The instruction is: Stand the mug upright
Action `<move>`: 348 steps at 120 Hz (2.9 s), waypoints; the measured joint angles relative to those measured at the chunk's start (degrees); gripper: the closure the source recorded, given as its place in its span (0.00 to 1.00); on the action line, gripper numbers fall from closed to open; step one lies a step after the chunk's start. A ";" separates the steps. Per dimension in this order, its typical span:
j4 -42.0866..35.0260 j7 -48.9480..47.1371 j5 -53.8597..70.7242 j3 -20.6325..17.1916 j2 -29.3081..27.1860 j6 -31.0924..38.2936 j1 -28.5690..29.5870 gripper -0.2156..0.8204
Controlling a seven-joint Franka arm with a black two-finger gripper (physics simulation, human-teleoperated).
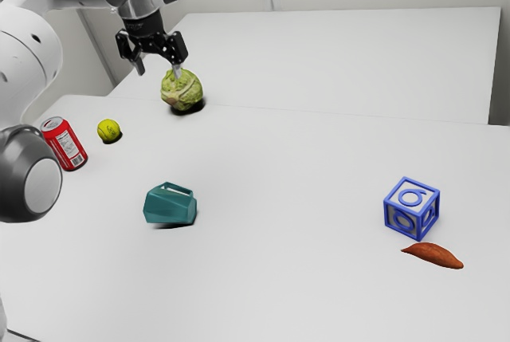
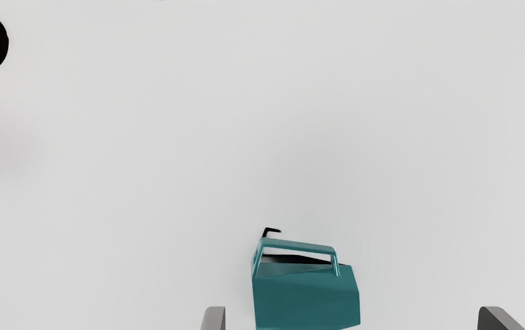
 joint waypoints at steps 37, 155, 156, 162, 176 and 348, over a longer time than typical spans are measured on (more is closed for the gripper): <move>-16.59 1.49 -2.46 0.78 -7.95 6.86 0.33 0.21; -68.04 26.19 -27.28 22.38 -35.28 37.70 -3.95 0.21; -68.11 26.58 -27.53 22.47 -35.15 37.65 -3.96 0.21; -68.61 28.80 -29.00 22.86 -34.14 37.37 -3.96 0.21; -68.83 33.85 -32.86 23.08 -30.37 36.62 -3.94 0.21; -61.82 66.32 -65.12 18.63 -8.98 18.96 -1.90 0.25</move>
